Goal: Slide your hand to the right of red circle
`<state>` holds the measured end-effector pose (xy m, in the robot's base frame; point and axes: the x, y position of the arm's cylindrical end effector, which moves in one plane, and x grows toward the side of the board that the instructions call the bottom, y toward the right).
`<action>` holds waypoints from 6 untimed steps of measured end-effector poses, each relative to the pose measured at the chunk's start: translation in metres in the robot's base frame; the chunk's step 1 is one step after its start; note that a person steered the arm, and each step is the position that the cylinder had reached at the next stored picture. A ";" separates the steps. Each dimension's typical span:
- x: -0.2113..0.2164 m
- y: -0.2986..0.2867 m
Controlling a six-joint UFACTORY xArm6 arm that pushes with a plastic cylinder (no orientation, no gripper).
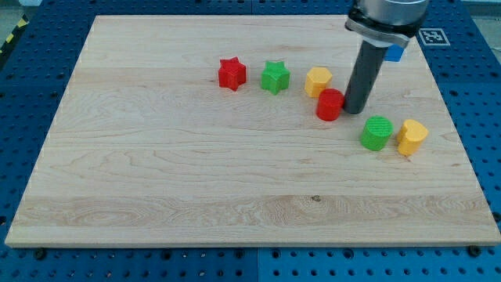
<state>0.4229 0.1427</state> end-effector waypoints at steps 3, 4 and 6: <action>0.036 -0.001; 0.033 0.000; 0.023 0.000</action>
